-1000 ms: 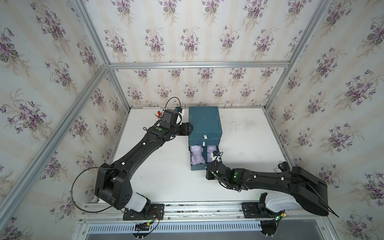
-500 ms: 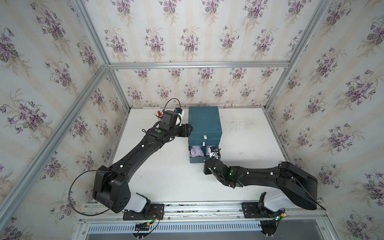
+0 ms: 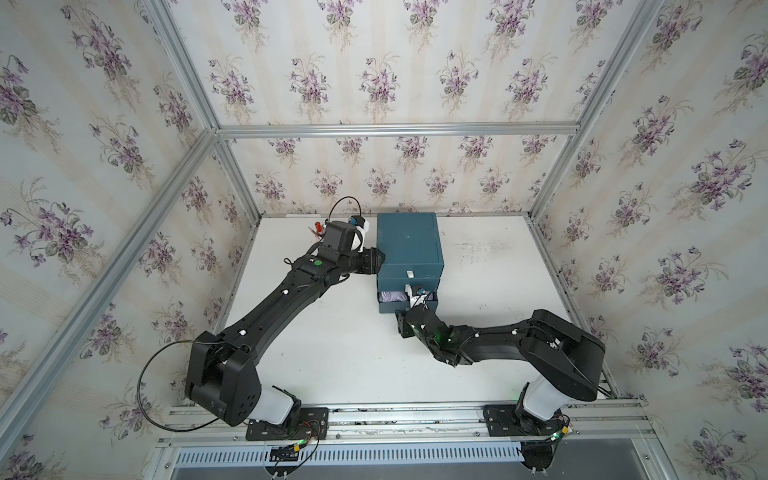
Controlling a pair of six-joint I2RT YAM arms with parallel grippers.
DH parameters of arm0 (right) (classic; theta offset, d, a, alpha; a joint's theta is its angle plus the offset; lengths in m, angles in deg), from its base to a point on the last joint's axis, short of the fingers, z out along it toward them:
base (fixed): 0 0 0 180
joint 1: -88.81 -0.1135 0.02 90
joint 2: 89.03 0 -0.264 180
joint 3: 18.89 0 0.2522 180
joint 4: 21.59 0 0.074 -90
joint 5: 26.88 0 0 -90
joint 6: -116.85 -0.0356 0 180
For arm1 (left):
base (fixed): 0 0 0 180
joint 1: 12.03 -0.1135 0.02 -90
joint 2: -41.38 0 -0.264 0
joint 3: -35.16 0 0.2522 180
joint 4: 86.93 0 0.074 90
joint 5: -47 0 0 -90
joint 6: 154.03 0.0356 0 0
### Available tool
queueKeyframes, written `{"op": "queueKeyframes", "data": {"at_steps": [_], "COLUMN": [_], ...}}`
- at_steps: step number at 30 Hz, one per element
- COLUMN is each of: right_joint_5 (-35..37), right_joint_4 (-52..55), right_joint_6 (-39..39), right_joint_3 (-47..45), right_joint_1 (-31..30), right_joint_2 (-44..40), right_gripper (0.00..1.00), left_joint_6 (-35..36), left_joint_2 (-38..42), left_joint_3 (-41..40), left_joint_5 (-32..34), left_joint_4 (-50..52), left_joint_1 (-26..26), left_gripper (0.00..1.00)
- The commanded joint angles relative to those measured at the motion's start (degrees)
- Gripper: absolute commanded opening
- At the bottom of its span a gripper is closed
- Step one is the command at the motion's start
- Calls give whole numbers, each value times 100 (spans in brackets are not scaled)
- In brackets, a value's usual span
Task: Place the umbrella in the drawer by color
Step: Close the drawer in the storage box.
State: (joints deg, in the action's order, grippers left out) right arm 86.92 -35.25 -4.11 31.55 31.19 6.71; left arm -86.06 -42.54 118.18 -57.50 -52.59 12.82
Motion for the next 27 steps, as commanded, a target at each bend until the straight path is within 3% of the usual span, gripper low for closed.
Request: {"op": "queueKeyframes", "data": {"at_steps": [1, 12, 19, 27], "right_joint_5": [343, 868, 825, 662], "right_joint_4": [-749, -993, -1151, -617], "right_joint_6": [314, 844, 1030, 838], "right_joint_3": [-50, 388, 418, 278], "right_joint_1": [21, 111, 135, 118], "right_joint_2": [86, 590, 737, 73], "right_gripper": [58, 58, 58, 57], "left_joint_6": [462, 565, 646, 674], "left_joint_2": [-55, 73, 23, 23], "left_joint_3": [-113, -228, -158, -126], "left_joint_5": [343, 240, 142, 217], "left_joint_4": [1791, 1777, 1826, 1853], "left_joint_1": [-1, -2, 1, 3], "left_gripper": [63, 62, 61, 60]}}
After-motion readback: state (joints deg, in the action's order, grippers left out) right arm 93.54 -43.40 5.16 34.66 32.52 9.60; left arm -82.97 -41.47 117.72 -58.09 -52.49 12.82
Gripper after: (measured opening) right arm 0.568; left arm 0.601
